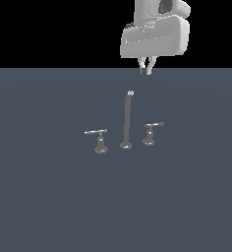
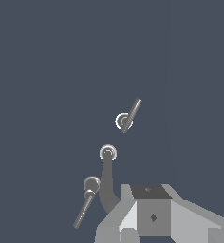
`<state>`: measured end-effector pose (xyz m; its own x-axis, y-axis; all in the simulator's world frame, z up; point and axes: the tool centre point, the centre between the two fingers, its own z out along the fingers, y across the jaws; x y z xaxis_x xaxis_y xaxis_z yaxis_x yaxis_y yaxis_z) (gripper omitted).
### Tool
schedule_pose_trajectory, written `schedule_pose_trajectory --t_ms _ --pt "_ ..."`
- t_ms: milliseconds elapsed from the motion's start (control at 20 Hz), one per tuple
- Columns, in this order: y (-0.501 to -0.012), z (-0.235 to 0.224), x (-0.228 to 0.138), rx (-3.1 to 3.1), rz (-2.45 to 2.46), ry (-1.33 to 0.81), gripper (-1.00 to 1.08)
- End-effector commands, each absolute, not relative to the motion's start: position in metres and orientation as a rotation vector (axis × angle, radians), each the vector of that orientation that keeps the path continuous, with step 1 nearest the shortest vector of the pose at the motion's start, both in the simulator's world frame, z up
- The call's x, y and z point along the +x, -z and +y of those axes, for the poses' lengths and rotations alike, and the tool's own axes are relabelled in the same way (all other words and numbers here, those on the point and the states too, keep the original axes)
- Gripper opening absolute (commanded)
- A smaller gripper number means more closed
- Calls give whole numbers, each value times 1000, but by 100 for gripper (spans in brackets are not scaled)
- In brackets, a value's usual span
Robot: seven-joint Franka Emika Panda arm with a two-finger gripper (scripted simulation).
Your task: Turn on the faucet by rotating a designated handle.
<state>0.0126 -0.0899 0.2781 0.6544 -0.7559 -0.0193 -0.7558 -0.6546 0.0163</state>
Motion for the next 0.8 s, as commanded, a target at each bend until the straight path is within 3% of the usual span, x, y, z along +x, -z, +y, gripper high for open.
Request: schedule_pose_trajectory --t_ms 0,750 --pt "-255 -98 26 2811 -1389 32 -100" --pt "-123 -141 71 2567 -1809 6 -100"
